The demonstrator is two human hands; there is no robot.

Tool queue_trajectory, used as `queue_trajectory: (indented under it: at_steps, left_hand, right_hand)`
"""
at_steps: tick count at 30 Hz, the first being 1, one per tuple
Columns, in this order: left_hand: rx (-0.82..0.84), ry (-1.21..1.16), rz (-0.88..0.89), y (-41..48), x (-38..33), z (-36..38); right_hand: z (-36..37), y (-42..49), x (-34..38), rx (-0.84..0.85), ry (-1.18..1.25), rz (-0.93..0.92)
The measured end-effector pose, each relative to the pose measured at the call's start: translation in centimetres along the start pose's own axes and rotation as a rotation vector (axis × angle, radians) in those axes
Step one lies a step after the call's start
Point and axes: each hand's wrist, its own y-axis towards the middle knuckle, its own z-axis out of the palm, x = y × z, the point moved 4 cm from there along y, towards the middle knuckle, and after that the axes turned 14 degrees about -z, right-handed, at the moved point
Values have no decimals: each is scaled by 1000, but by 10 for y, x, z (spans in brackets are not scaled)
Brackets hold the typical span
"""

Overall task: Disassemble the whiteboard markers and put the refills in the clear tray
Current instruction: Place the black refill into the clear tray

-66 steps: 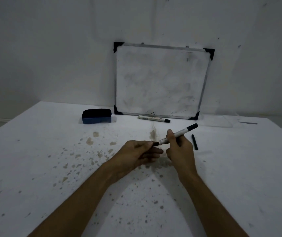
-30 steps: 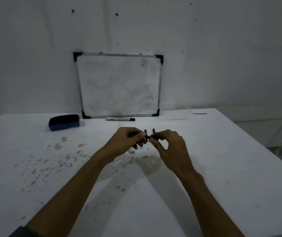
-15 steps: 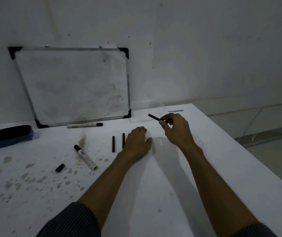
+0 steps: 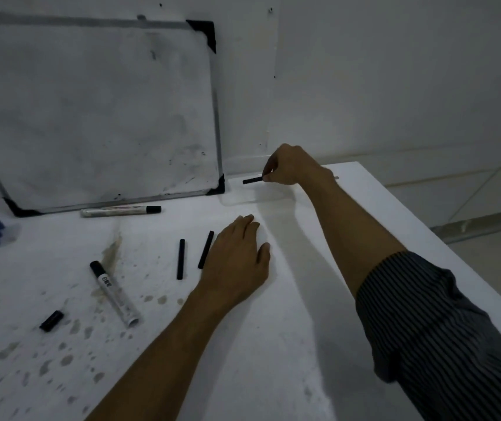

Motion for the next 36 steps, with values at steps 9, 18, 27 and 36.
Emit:
queue_trajectory:
  at_steps: [9, 18, 27, 36]
  left_hand:
    - [13, -27, 20, 0, -2, -4]
    - [111, -140, -47, -8, -5, -22]
    - [172, -192, 47, -51, 26, -99]
    - [-86, -128, 1, -133, 129, -150]
  right_hand:
    - [11, 16, -3, 49, 42, 73]
    - [17, -137, 55, -574, 561, 114]
    - [78, -243, 123, -585, 1102, 326]
    - [109, -193, 200, -474, 320, 123]
